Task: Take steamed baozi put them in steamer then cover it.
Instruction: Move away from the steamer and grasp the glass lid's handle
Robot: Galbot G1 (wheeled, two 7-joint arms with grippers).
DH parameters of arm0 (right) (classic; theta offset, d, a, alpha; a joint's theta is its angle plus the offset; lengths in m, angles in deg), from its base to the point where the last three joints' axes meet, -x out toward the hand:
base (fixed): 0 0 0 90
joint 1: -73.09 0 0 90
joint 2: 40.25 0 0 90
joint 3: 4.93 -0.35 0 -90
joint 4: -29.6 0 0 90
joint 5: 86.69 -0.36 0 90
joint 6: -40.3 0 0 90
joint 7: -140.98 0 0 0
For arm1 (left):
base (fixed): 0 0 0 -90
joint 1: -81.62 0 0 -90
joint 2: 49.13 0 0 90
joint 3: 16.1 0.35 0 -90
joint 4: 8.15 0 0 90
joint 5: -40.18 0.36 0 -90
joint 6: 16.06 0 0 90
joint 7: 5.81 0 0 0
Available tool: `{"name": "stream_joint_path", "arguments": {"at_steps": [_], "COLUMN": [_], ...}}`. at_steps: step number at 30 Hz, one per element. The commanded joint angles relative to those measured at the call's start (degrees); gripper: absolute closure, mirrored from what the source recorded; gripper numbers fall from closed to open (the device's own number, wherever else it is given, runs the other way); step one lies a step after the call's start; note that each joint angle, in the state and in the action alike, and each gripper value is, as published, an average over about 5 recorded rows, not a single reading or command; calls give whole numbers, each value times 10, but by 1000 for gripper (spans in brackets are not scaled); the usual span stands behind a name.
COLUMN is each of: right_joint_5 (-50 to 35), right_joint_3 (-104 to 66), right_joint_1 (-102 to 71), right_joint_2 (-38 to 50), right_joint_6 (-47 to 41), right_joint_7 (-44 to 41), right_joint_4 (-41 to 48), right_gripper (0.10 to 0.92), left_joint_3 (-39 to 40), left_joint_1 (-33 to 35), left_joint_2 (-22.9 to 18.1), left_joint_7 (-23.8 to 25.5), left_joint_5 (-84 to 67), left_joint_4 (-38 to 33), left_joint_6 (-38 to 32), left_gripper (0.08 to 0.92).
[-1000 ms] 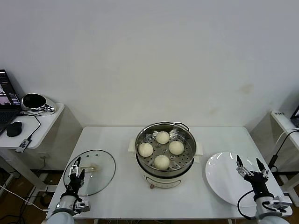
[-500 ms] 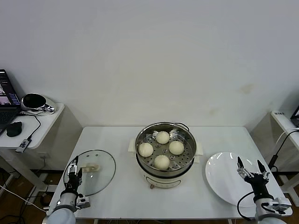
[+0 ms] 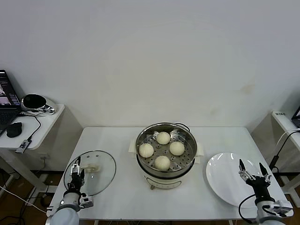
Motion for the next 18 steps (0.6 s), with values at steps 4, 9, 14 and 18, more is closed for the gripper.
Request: {"name": "stream_joint_path", "arguments": {"at_steps": [4, 9, 14, 18], "right_joint_5": [1, 5, 6, 6], "right_joint_3": [-1, -1, -2, -3], "right_joint_1": [1, 3, 5, 6], "right_joint_2": [-2, -3, -3, -3], "right_joint_6": [0, 2, 3, 3], "right_joint_7": [0, 0, 0, 0], "right_joint_4": [3, 9, 16, 18], "right_gripper": [203, 203, 203, 203], "left_joint_3": [13, 16, 22, 27], "left_joint_1": [-22, -37, -53, -64], "left_joint_2": [-4, -10, -14, -17], "left_joint_7": [1, -1, -6, -9], "left_joint_5": [-1, -1, 1, 1], "left_joint_4": [19, 28, 41, 53], "left_joint_6": [10, 11, 14, 18], "left_gripper": [177, 177, 177, 177]}}
